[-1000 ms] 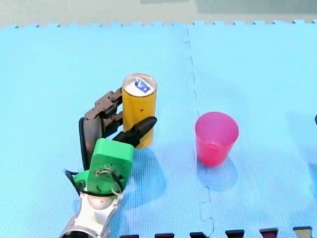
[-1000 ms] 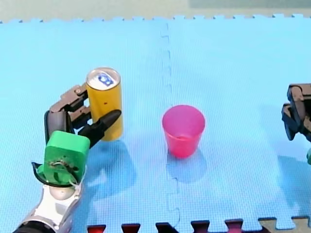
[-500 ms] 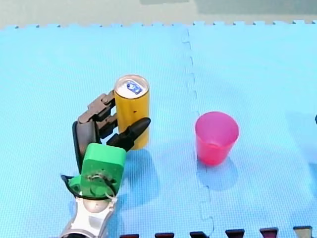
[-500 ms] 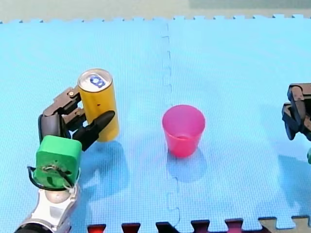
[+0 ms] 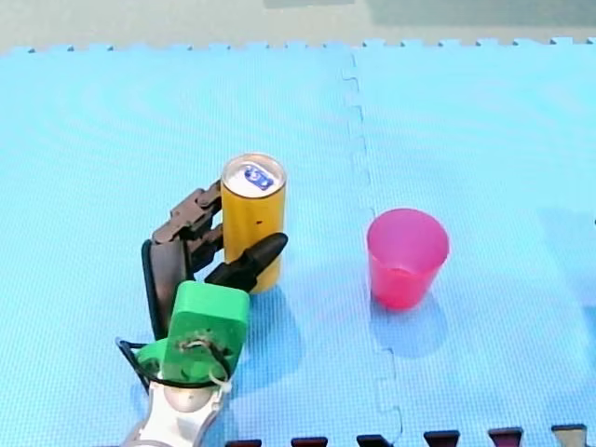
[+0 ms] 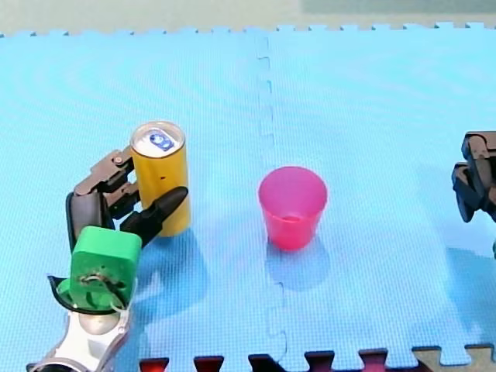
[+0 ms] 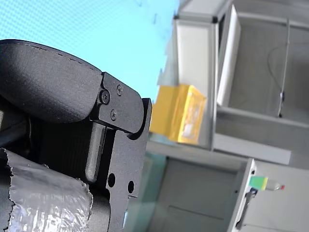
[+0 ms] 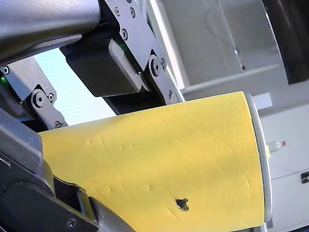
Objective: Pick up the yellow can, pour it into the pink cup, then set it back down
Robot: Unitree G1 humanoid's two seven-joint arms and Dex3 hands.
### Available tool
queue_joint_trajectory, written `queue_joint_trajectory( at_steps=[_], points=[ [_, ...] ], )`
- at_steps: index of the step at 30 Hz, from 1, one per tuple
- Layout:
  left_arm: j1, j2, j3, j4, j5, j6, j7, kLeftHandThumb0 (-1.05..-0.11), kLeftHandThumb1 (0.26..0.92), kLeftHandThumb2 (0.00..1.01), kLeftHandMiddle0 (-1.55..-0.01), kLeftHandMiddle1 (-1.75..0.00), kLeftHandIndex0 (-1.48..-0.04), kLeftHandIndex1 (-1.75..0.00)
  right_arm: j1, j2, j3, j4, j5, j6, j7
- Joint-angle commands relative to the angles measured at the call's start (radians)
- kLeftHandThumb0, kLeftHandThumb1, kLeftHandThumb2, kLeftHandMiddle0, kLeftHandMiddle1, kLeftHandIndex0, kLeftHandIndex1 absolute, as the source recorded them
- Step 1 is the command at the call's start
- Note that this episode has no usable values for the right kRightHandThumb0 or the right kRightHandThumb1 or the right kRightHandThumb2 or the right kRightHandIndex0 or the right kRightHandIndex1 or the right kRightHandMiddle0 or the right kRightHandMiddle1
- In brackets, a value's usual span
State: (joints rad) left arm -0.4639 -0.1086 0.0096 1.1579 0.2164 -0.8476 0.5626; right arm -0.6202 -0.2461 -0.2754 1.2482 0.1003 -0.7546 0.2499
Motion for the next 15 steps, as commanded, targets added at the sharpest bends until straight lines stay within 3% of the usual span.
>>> queue_joint_trajectory(
  at_steps=[1,15],
  points=[
    [-0.008,-0.004,0.003,0.006,-0.005,-0.004,0.001,-0.363,0.809,0.00,-1.34,0.00,-1.20,0.00,-0.003,-0.006,-0.004,0.000,0.004,0.004,0.001],
    [-0.014,-0.035,0.015,0.035,-0.034,-0.001,-0.037,-0.353,0.817,0.00,-1.34,0.00,-1.19,0.00,-0.004,-0.009,-0.014,-0.005,0.019,0.007,0.021]
  ],
)
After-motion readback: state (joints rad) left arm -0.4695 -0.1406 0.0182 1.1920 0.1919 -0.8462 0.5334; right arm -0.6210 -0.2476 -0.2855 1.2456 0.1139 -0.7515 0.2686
